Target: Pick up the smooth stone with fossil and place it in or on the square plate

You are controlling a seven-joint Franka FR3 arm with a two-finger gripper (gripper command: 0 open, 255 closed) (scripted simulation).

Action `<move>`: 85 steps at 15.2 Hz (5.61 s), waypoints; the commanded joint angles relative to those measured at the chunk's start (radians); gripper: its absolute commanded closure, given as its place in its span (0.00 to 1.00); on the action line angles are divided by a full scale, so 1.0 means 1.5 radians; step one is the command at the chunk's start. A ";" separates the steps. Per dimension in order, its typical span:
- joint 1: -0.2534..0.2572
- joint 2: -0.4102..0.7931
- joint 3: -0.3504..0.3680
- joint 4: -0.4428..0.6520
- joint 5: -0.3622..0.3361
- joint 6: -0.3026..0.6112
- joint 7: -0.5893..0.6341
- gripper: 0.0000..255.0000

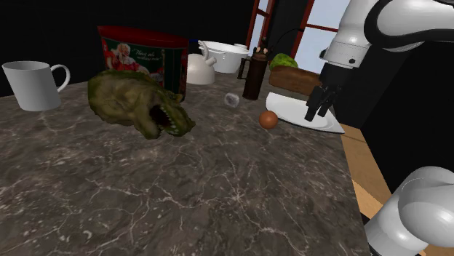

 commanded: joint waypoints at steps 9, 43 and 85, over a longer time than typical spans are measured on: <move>0.024 0.197 0.000 0.123 0.032 0.099 -0.046 0.00; 0.061 0.493 0.016 0.338 0.084 0.220 -0.115 1.00; 0.074 0.542 0.024 0.395 -0.004 0.303 -0.001 1.00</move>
